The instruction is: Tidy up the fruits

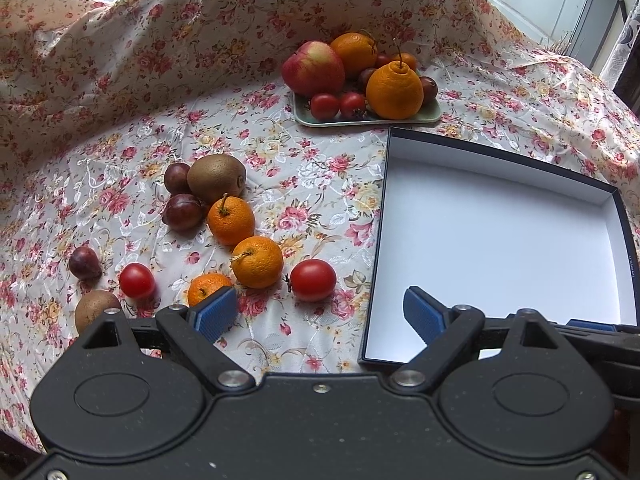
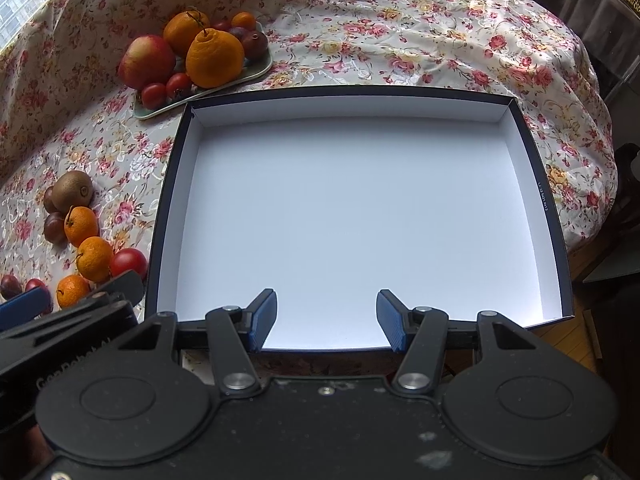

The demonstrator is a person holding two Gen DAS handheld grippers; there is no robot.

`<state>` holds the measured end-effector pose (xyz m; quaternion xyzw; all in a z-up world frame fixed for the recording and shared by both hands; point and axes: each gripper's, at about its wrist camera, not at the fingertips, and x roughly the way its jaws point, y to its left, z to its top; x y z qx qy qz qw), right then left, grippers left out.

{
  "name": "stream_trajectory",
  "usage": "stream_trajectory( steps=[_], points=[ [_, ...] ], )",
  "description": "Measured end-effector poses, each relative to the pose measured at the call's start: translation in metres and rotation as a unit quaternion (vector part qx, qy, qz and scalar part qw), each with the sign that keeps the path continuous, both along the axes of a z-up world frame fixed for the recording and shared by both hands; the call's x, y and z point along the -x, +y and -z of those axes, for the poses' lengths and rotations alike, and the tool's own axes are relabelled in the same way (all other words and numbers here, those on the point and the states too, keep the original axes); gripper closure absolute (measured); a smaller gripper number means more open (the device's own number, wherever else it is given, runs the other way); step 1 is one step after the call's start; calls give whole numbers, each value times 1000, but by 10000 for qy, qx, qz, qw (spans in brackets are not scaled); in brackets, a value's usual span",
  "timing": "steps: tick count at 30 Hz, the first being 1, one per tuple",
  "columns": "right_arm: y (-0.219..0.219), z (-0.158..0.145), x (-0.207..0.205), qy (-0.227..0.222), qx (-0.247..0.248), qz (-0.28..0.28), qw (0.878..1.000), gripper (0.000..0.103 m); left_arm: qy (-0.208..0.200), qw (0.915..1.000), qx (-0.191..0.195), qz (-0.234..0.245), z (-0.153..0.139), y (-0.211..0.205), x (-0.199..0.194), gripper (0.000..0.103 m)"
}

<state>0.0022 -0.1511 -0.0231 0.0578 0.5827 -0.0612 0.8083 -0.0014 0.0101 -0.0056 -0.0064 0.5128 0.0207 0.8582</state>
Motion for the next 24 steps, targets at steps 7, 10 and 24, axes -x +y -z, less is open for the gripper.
stream_trajectory(
  steps=[7, 10, 24],
  points=[
    [16, 0, -3, -31, -73, -92, 9999, 44, -72, 9994, 27, -347, -5, 27, 3, 13],
    [27, -3, -2, -185, -63, -102, 9998, 44, -53, 9981, 56, -604, -4, 46, 4, 13],
    [121, -16, -7, -682, 30, -956, 9931, 44, -16, 9796, 148, -2004, -5, 165, 25, 18]
  ],
)
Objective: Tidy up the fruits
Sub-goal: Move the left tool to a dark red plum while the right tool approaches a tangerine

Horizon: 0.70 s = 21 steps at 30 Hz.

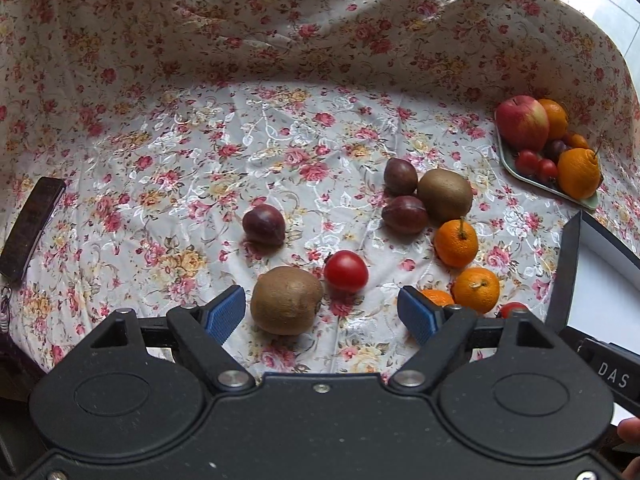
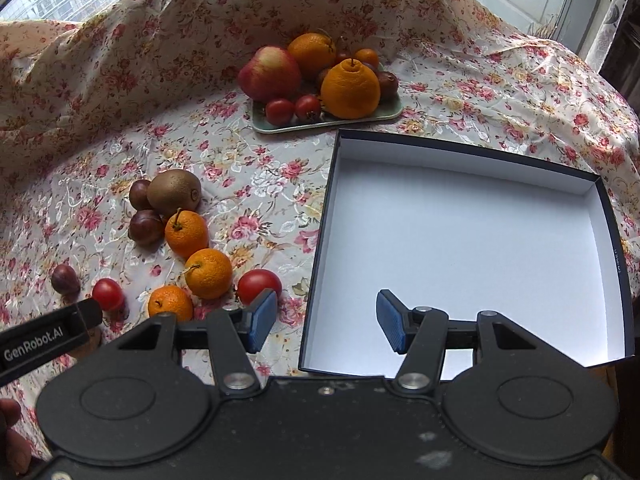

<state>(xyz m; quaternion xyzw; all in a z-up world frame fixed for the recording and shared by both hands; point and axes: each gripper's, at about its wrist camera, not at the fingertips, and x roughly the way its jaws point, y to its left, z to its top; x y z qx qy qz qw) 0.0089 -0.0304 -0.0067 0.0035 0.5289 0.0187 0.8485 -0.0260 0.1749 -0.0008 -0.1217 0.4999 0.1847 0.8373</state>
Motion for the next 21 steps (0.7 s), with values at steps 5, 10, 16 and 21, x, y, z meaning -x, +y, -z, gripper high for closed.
stream_trajectory(
  steps=[5, 10, 16, 21],
  points=[
    [26, 6, -3, 318, -204, -198, 9991, 49, 41, 9993, -54, -363, 0, 34, 10, 18],
    [41, 0, -8, 434, -525, -322, 9972, 52, 123, 9986, 147, -497, -6, 59, 10, 18],
    [58, -18, -36, 267, -752, -295, 9964, 52, -214, 9982, 32, -558, -32, 78, -6, 18],
    [72, -27, -58, 69, -797, -331, 9962, 52, -300, 9969, -102, -718, -41, 93, -35, 18]
  ],
)
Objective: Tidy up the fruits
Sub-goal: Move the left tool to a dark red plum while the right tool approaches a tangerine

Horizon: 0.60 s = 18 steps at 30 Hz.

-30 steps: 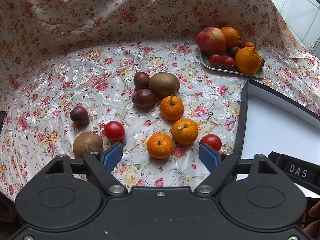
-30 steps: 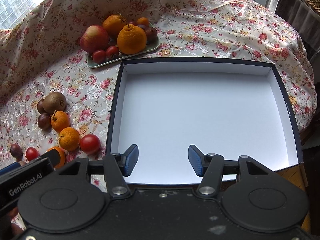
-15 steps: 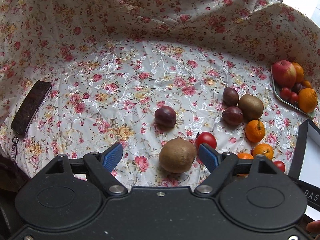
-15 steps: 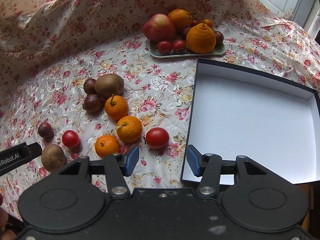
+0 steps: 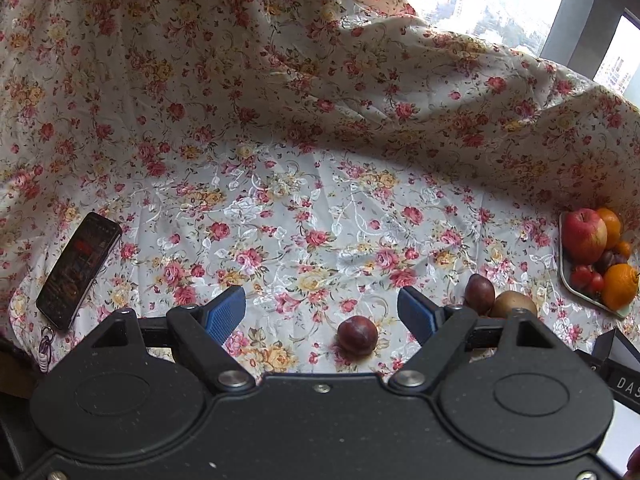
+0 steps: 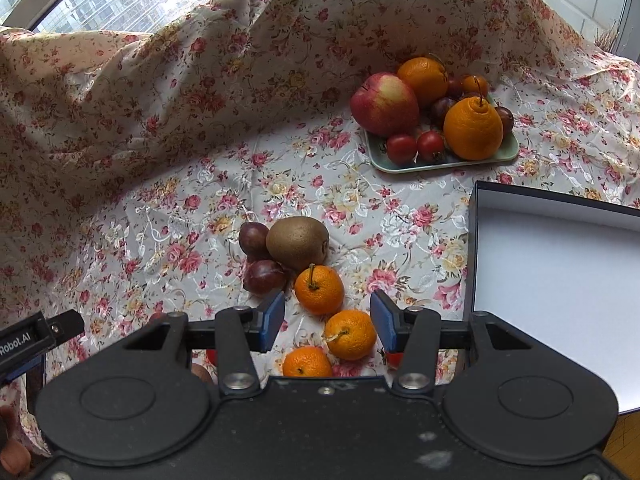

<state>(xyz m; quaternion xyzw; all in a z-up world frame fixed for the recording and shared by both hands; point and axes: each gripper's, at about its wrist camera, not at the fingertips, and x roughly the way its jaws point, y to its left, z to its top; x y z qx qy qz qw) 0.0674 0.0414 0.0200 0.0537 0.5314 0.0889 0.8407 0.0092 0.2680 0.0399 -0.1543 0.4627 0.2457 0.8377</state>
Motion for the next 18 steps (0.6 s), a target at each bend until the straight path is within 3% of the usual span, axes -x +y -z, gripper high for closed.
stream_trajectory(
  steps=[10, 15, 18],
  points=[
    [22, 23, -34, 50, 62, -210, 9997, 52, 542, 9975, 313, 319, 40, -5, -27, 18],
    [25, 42, -39, 322, 226, -318, 9987, 52, 784, 9950, 343, 515, 55, -12, -29, 18],
    [23, 52, -42, 473, 257, -347, 9979, 52, 914, 9928, 580, 519, 62, -10, -31, 18]
  ],
)
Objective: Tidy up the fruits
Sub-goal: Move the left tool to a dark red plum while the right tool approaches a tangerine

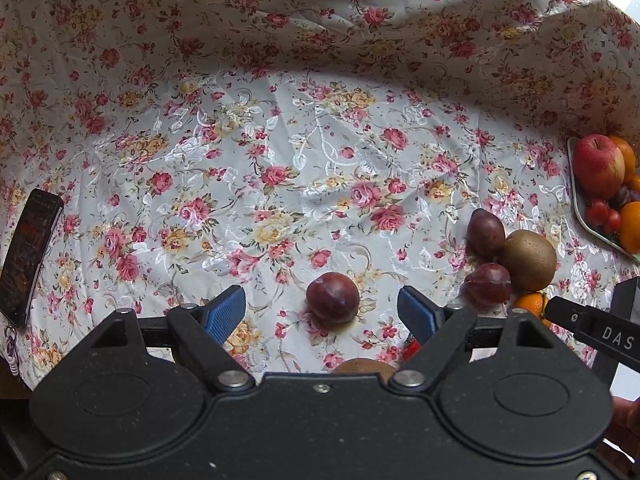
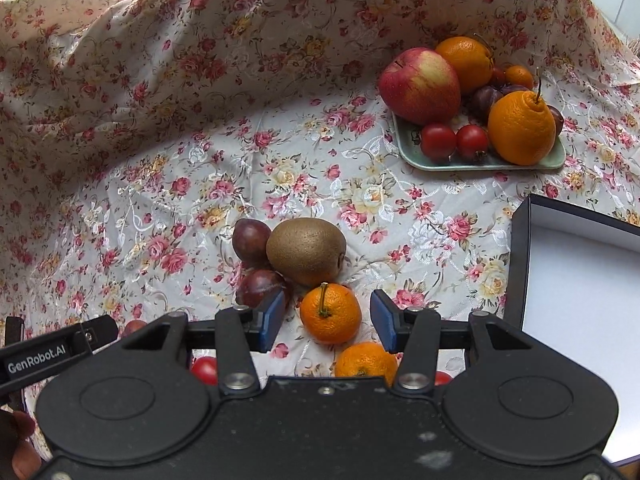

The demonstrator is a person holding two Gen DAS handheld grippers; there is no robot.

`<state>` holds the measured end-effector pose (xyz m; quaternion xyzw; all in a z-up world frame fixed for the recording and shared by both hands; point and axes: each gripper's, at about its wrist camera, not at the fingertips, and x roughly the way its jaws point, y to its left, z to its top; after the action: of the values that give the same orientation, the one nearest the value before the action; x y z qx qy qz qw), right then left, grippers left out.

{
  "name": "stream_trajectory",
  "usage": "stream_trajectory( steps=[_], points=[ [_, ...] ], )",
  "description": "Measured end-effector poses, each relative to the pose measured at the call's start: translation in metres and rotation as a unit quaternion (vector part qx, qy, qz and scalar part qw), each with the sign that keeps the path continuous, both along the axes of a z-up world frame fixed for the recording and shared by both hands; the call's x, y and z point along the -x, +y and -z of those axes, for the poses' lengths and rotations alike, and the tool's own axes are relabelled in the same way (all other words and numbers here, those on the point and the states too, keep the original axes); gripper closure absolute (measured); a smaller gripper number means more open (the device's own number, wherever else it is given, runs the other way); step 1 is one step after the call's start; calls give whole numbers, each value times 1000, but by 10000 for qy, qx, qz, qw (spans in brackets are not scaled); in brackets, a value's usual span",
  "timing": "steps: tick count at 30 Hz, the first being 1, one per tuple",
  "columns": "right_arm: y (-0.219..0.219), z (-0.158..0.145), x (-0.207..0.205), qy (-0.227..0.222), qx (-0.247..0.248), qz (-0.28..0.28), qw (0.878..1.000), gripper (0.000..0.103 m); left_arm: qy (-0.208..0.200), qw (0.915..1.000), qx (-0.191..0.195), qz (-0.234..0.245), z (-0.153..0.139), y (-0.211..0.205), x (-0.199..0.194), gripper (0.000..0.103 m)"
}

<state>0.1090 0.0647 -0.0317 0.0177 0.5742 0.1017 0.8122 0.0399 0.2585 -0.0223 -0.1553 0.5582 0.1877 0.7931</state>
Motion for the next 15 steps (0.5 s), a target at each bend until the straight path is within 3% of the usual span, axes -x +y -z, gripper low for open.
stream_trajectory(
  steps=[4, 9, 15],
  points=[
    [0, 11, -7, 199, -22, 131, 9997, 52, 74, 9996, 248, -131, 4, 8, 0, 18],
    [3, 21, -15, 371, 29, 239, 9990, 52, 146, 9997, -22, -216, 8, 14, -1, 18],
    [11, 35, -23, 563, 150, 296, 9979, 52, 273, 9994, 80, -183, 15, 18, -1, 18]
  ],
)
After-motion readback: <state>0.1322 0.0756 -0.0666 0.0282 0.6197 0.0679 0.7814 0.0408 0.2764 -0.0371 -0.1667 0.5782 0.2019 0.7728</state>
